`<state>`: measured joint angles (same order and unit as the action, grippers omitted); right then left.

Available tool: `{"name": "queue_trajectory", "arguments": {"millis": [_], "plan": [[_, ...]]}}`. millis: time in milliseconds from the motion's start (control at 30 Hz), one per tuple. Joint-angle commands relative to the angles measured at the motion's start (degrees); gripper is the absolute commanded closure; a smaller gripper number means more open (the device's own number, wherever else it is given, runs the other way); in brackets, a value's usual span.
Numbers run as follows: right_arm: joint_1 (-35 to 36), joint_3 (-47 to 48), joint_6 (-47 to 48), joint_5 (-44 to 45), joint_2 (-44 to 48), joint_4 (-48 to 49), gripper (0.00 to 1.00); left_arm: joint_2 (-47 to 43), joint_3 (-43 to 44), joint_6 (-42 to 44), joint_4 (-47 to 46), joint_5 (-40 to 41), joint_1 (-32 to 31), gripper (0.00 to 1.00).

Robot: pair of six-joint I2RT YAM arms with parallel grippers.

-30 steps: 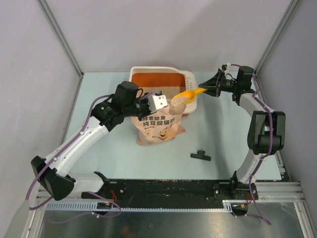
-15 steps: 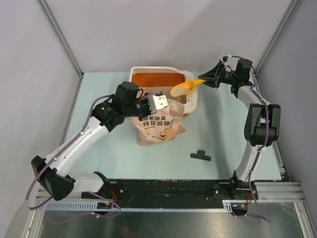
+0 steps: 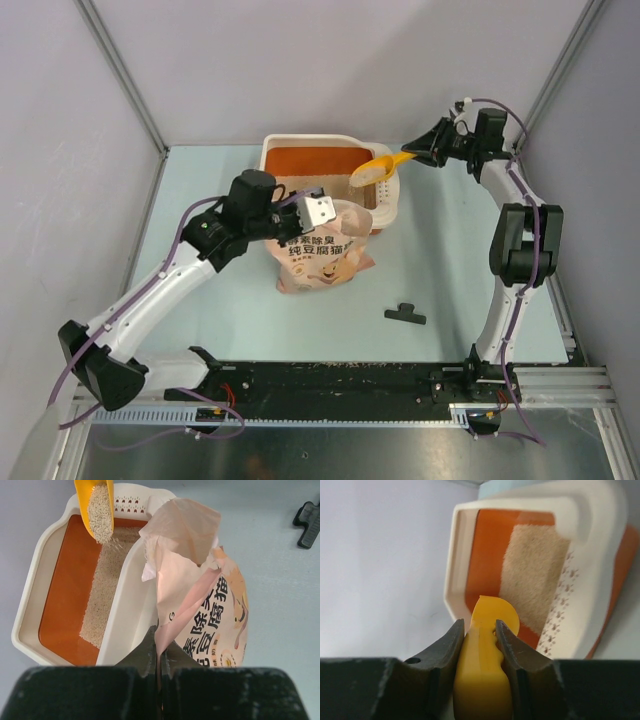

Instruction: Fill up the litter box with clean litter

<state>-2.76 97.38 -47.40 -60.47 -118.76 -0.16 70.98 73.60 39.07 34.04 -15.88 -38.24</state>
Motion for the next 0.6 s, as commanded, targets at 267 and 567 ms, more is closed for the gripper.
{"name": "queue_trajectory", "arguments": {"millis": [267, 567], "plan": [[4.2, 13.7, 17.0, 20.0, -1.0, -15.2, 1.0, -6.8, -3.4, 2.5, -5.9, -3.1, -0.5, 1.0], [13.7, 32.1, 20.0, 27.9, -11.3, -17.0, 1.0, -7.8, -4.6, 2.8, -6.0, -2.2, -0.6, 1.0]]}}
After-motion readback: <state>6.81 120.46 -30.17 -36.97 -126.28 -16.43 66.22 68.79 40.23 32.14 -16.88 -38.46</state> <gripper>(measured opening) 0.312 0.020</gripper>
